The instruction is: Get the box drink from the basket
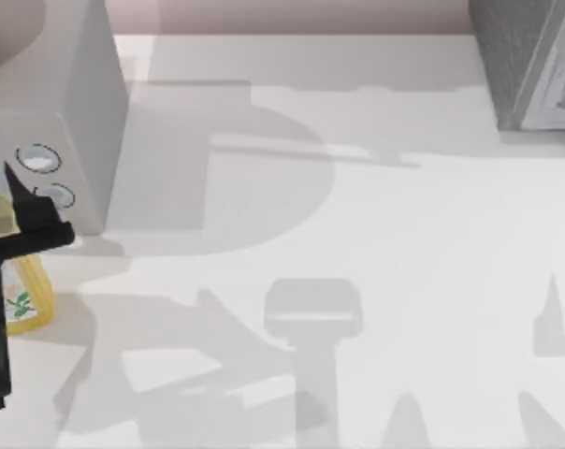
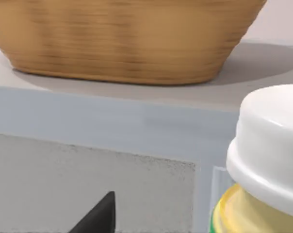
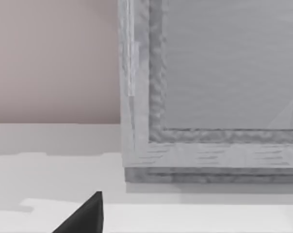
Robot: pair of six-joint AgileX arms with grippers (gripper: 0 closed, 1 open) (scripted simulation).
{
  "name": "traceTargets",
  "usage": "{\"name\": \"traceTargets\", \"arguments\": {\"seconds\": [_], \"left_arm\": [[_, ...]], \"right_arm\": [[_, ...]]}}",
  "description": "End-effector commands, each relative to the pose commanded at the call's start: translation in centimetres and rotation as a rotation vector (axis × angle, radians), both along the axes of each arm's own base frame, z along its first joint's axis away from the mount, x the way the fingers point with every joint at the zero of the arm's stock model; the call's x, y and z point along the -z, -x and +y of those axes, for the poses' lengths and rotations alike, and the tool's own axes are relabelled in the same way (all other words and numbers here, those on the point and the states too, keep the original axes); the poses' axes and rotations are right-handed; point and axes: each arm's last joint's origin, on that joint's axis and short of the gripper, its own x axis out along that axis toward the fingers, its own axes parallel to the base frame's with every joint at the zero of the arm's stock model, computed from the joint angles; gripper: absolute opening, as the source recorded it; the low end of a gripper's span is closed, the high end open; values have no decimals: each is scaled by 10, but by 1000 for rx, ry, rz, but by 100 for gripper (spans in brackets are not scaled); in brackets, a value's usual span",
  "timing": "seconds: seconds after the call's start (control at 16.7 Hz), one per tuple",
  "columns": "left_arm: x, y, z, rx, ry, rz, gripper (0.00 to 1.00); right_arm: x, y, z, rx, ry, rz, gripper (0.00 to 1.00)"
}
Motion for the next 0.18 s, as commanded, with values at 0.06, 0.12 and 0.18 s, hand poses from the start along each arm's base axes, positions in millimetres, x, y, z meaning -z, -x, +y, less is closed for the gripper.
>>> {"name": "traceTargets", "arguments": {"seconds": [0.06, 0.12, 0.18], "left_arm": [[0, 0, 0, 0, 0, 0, 100], [0, 0, 0, 0, 0, 0, 100], [0, 0, 0, 0, 0, 0, 100]], "right_arm": [[0, 0, 0, 0, 0, 0, 100], [0, 0, 0, 0, 0, 0, 100], [0, 0, 0, 0, 0, 0, 100]]}}
